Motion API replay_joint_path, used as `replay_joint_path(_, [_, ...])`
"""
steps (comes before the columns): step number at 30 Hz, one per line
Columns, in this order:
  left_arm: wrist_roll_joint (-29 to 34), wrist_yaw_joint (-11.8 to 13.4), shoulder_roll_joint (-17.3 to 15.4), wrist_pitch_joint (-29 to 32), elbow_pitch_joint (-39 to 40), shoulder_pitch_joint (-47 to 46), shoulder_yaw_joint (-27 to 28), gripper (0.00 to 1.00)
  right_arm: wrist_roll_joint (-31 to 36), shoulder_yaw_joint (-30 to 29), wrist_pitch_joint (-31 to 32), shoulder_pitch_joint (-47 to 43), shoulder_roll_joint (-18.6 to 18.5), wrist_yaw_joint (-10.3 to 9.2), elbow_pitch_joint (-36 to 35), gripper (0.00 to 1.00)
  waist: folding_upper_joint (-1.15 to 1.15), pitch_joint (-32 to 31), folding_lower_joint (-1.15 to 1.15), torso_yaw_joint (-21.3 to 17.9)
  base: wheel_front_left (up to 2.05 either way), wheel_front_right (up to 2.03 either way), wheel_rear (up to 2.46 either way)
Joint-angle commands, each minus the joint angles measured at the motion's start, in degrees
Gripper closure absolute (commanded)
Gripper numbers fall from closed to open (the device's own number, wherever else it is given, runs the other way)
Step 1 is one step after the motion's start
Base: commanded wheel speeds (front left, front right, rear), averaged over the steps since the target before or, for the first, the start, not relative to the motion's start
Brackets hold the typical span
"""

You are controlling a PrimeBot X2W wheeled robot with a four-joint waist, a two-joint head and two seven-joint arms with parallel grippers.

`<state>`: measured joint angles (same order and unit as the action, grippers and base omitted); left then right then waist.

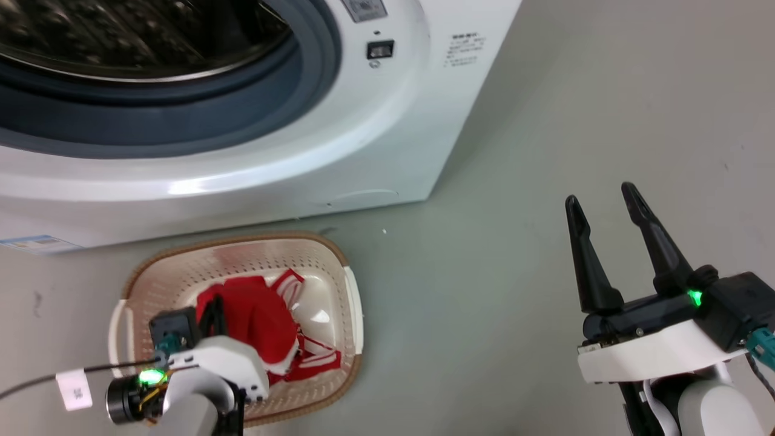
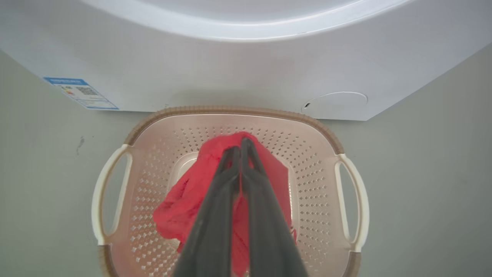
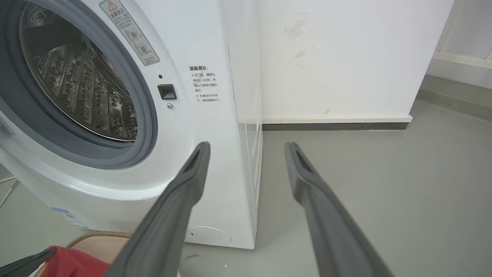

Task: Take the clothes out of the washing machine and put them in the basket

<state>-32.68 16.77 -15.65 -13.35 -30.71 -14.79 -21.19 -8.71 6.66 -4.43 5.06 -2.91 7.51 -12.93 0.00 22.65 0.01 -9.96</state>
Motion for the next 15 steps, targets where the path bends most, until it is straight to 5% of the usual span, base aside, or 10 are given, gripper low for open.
replay_joint_path(1, [0.24,-0.83,0.54,-0.68,-2.83,-2.94,0.28,1.0,-0.57,0.2,-0.63,1.53,0.04,-0.04,0.16,0.0,0.0,4.43,-0.01,-2.91,0.0,0.0,0.0])
replay_joint_path(15, [0.24,-6.54,3.32,-1.91,-28.47,-15.16,2.35,1.0,-2.36,3.58,-4.12,7.45,0.04,-0.04,3.48,0.0,0.0,14.0,-0.01,-7.56,0.0,0.0,0.0])
